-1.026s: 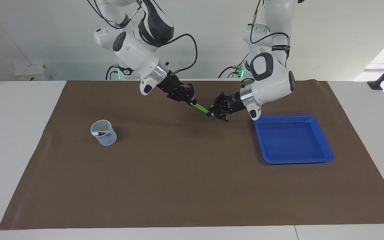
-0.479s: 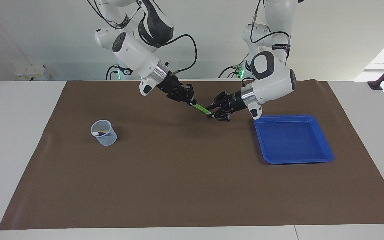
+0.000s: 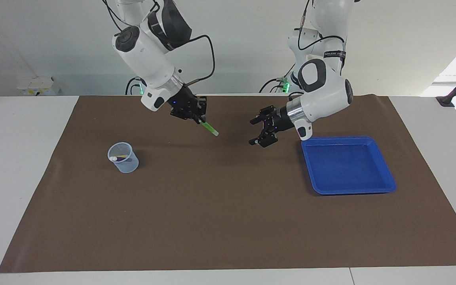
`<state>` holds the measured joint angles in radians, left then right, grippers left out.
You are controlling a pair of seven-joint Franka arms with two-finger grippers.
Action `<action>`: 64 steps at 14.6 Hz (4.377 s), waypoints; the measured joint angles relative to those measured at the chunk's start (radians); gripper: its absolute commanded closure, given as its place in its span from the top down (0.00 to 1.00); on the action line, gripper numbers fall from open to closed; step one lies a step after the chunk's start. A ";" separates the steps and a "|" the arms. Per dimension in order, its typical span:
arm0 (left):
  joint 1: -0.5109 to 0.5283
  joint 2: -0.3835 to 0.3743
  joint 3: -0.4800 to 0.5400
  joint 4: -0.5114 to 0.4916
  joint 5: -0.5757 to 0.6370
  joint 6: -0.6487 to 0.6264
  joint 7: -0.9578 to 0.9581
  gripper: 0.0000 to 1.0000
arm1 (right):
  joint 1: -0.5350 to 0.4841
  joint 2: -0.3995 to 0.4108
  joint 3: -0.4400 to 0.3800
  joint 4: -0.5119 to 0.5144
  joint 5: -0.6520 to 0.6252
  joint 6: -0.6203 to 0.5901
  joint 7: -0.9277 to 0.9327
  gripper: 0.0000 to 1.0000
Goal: Transfer and insert pens with both arms
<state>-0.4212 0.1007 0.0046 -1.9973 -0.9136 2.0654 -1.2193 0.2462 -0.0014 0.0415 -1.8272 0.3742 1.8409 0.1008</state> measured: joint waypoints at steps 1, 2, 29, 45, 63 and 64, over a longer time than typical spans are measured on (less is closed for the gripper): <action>0.000 0.000 0.000 0.000 0.048 0.000 0.015 1.00 | -0.043 0.009 -0.001 0.046 -0.060 -0.067 -0.101 0.00; 0.000 0.000 0.000 0.002 0.087 0.002 0.025 1.00 | -0.079 0.023 -0.004 0.091 -0.114 -0.122 -0.193 0.00; 0.298 -0.042 -0.044 0.349 0.831 -0.506 0.907 1.00 | -0.238 -0.031 0.035 -0.054 -0.407 -0.013 -0.726 1.00; 0.325 -0.101 -0.024 0.361 0.916 -0.517 1.161 1.00 | -0.332 -0.042 0.015 0.103 -0.420 -0.282 -0.412 1.00; 0.325 -0.090 -0.029 0.402 0.882 -0.570 1.142 1.00 | -0.189 -0.113 -0.108 0.114 -0.411 -0.337 -0.269 1.00; 0.326 -0.090 -0.028 0.403 0.882 -0.571 1.142 1.00 | -0.186 -0.116 -0.107 0.113 -0.411 -0.345 -0.250 1.00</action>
<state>-0.0953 0.0105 -0.0238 -1.5948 -0.0314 1.4947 -0.0774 0.0599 -0.1177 -0.0650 -1.7139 -0.0364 1.4962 -0.1489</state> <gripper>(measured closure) 0.000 0.000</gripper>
